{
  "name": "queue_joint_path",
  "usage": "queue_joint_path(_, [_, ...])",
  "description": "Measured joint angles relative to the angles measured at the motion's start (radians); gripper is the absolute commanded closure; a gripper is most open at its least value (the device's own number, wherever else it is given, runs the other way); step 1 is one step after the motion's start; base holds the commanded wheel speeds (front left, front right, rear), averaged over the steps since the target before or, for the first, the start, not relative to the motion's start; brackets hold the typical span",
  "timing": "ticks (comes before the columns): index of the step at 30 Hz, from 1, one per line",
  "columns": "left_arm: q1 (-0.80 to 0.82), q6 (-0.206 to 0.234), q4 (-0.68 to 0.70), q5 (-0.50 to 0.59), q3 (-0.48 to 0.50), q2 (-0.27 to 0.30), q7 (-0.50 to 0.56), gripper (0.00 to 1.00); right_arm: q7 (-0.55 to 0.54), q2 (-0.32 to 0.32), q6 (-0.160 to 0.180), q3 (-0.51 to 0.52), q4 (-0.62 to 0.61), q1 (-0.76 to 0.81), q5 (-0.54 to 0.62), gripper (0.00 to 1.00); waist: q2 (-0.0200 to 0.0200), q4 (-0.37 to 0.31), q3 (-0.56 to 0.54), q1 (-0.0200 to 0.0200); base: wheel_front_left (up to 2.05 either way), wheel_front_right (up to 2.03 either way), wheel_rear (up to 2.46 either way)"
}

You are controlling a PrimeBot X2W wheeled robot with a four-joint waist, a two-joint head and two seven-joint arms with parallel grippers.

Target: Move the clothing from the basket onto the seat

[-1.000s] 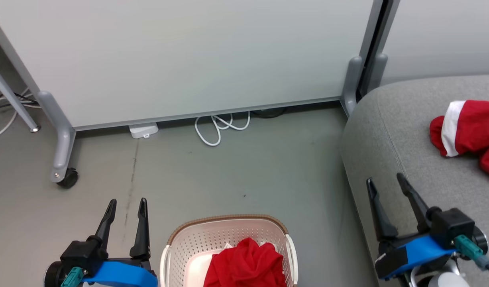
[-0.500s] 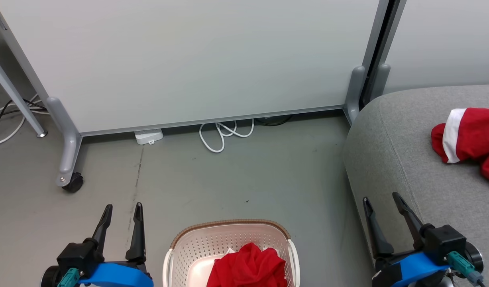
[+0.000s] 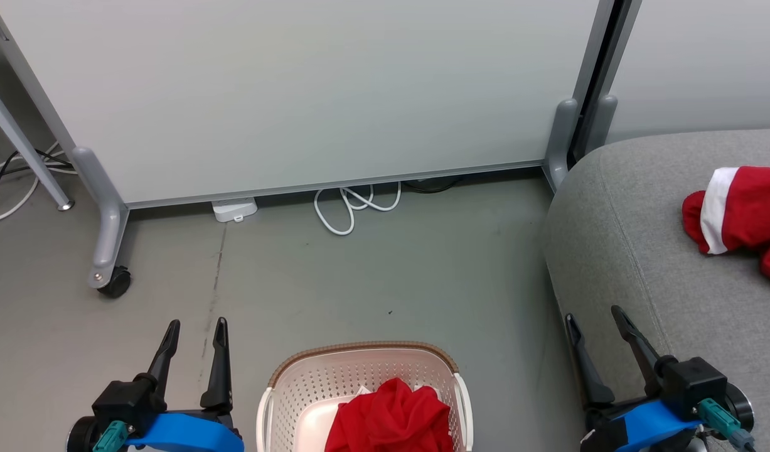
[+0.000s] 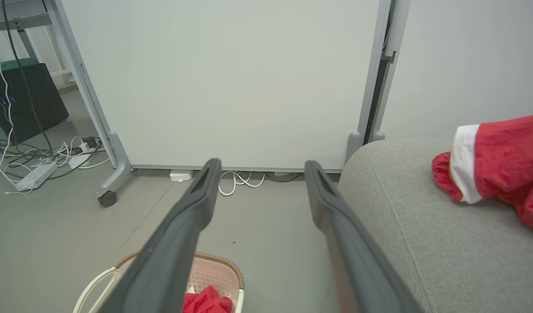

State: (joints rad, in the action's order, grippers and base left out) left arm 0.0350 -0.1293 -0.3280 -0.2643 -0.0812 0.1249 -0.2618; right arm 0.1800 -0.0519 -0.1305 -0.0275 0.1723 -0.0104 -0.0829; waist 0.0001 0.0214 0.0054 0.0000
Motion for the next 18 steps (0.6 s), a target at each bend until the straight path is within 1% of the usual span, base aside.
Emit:
queue_joint_path(10, [0.011, 0.0, 0.0, 0.0, -0.012, 0.007, 0.0, 0.0, 0.006, 0.0, 0.0, -0.03, -0.002, -0.02, -0.022, 0.0, 0.0, -0.02, 0.053, 0.0001, 0.0, 0.0, 0.0])
queue_joint_path(18, [0.083, 0.0, -0.007, -0.001, -0.043, 0.024, 0.0, 0.0, 0.024, 0.001, 0.0, -0.062, -0.012, -0.09, -0.036, 0.0, 0.0, -0.062, 0.174, 0.0001, 0.0, 0.0, 0.0])
